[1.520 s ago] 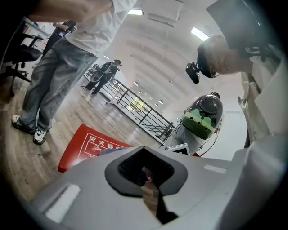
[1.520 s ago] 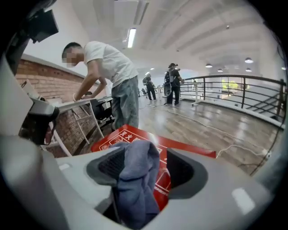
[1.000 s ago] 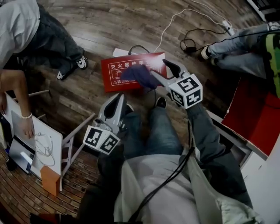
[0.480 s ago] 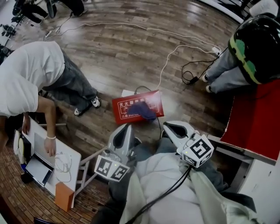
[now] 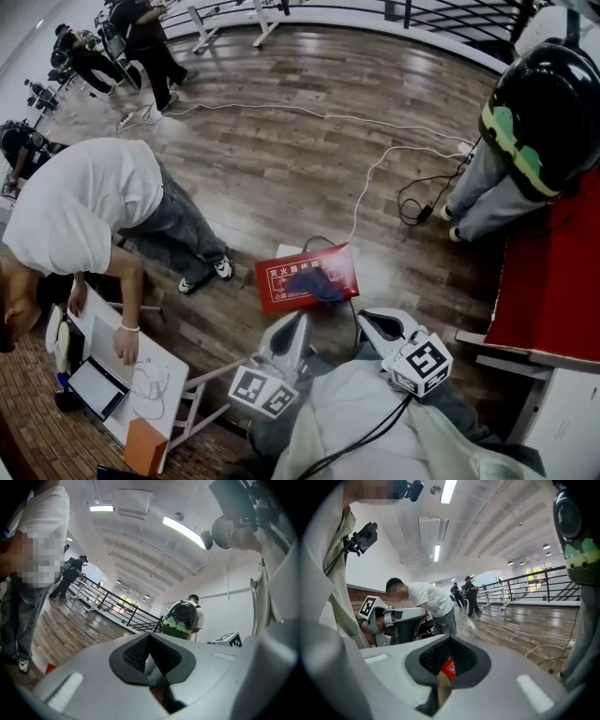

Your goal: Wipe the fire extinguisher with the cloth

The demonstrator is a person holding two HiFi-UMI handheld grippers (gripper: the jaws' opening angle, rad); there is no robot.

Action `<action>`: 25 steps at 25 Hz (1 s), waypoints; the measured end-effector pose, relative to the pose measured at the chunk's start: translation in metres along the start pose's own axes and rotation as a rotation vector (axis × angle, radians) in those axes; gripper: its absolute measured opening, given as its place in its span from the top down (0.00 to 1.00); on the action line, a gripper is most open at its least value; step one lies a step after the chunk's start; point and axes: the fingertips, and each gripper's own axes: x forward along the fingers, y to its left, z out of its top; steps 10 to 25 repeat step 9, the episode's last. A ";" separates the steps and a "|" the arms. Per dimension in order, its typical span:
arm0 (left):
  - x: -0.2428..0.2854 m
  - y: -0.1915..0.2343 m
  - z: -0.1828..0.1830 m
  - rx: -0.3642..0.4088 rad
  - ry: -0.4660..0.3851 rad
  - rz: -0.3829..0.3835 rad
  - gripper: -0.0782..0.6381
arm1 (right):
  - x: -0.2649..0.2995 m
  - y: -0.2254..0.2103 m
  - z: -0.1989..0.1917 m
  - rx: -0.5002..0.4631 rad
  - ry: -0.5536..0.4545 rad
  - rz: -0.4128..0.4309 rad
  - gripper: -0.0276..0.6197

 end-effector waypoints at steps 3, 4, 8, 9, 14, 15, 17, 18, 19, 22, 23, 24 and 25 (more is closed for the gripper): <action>0.005 -0.004 -0.001 0.009 -0.002 -0.019 0.90 | 0.001 -0.001 -0.001 -0.013 -0.012 0.004 0.95; 0.005 -0.005 0.000 0.010 -0.006 -0.021 0.90 | 0.001 -0.001 0.000 -0.016 -0.014 0.007 0.95; 0.007 -0.007 0.003 0.016 -0.027 -0.020 0.90 | 0.001 0.000 0.002 -0.041 -0.014 0.021 0.95; 0.007 -0.008 0.004 0.018 -0.032 -0.018 0.90 | 0.002 0.000 0.003 -0.049 -0.014 0.026 0.95; 0.007 -0.008 0.004 0.018 -0.032 -0.018 0.90 | 0.002 0.000 0.003 -0.049 -0.014 0.026 0.95; 0.007 -0.008 0.004 0.018 -0.032 -0.018 0.90 | 0.002 0.000 0.003 -0.049 -0.014 0.026 0.95; 0.007 -0.008 0.004 0.018 -0.032 -0.018 0.90 | 0.002 0.000 0.003 -0.049 -0.014 0.026 0.95; 0.007 -0.008 0.004 0.018 -0.032 -0.018 0.90 | 0.002 0.000 0.003 -0.049 -0.014 0.026 0.95; 0.007 -0.008 0.004 0.018 -0.032 -0.018 0.90 | 0.002 0.000 0.003 -0.049 -0.014 0.026 0.95; 0.007 -0.008 0.004 0.018 -0.032 -0.018 0.90 | 0.002 0.000 0.003 -0.049 -0.014 0.026 0.95; 0.007 -0.008 0.004 0.018 -0.032 -0.018 0.90 | 0.002 0.000 0.003 -0.049 -0.014 0.026 0.95; 0.007 -0.008 0.004 0.018 -0.032 -0.018 0.90 | 0.002 0.000 0.003 -0.049 -0.014 0.026 0.95; 0.007 -0.008 0.004 0.018 -0.032 -0.018 0.90 | 0.002 0.000 0.003 -0.049 -0.014 0.026 0.95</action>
